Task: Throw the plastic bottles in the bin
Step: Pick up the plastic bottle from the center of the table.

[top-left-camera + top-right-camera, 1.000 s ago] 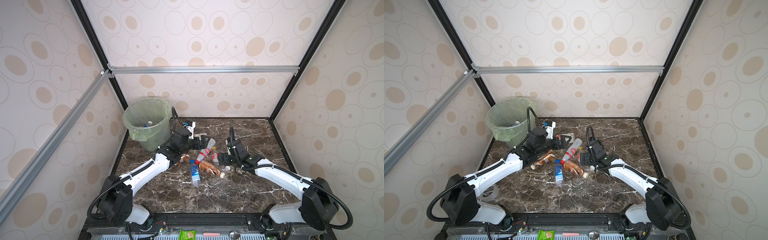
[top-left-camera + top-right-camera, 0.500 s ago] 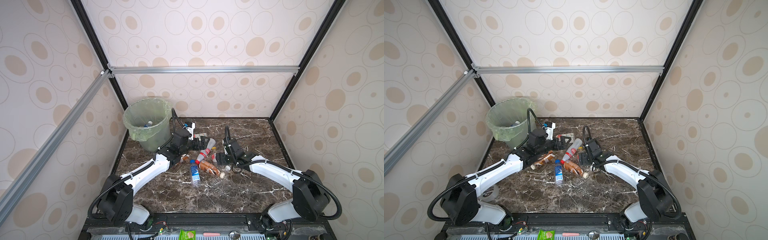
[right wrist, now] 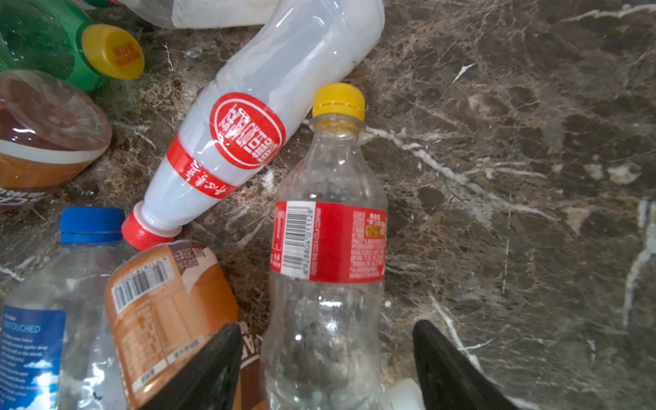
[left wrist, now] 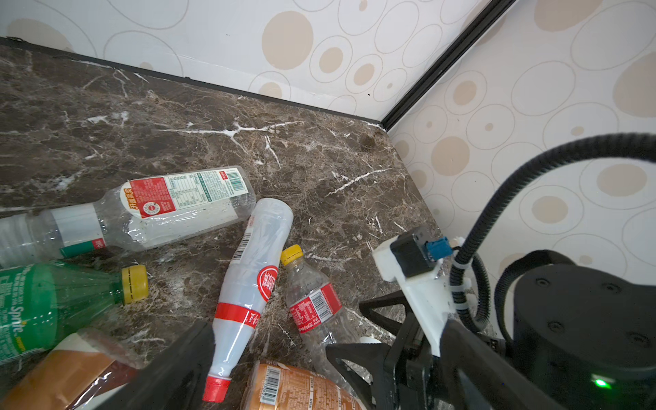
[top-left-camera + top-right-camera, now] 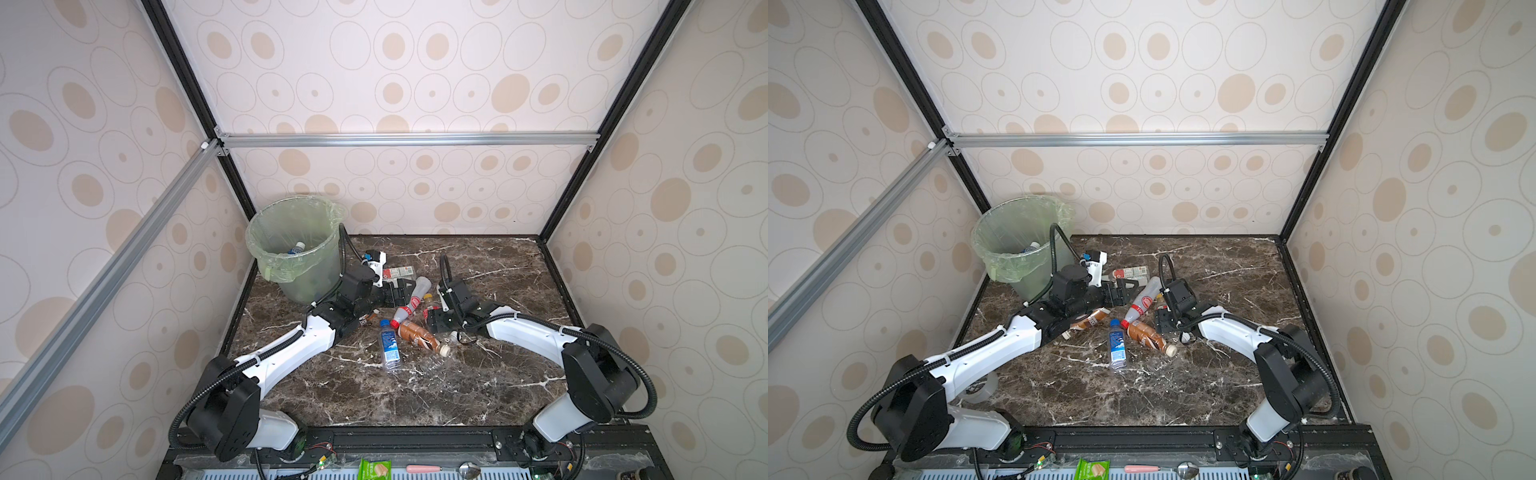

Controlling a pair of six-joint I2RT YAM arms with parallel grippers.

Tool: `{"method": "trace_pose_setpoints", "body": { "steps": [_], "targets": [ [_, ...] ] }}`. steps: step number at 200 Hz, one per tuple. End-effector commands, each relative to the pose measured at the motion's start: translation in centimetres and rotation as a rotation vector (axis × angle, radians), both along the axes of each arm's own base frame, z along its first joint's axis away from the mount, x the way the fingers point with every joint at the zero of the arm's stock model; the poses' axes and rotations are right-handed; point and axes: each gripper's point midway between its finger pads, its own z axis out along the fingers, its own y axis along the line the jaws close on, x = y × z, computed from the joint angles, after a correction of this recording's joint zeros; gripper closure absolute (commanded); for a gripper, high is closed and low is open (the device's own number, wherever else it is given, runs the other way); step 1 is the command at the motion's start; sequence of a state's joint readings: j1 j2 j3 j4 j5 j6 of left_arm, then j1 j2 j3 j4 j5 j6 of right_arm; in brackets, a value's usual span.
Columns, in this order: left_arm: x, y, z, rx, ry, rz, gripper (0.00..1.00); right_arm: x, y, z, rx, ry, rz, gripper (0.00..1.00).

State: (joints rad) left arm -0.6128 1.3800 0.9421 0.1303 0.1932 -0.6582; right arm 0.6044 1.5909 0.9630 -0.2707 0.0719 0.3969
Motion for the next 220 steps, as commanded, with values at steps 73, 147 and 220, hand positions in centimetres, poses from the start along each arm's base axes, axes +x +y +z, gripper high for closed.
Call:
{"method": "trace_pose_setpoints", "body": {
  "steps": [73, 147, 220],
  "targets": [
    [-0.4, 0.0, 0.3, -0.036, -0.005, -0.001, 0.01, 0.7, 0.1, -2.2, -0.038, 0.036, -0.010, 0.25],
    [-0.2, -0.5, 0.0, -0.035, 0.000, -0.018, 0.01, 2.3, -1.6, -2.6, -0.057, 0.040, -0.070, 0.39],
    [-0.4, -0.6, -0.9, -0.031, 0.019, -0.027, 0.01, 4.4, -4.4, -0.7, -0.051, 0.013, -0.143, 0.45]
  ]
}}
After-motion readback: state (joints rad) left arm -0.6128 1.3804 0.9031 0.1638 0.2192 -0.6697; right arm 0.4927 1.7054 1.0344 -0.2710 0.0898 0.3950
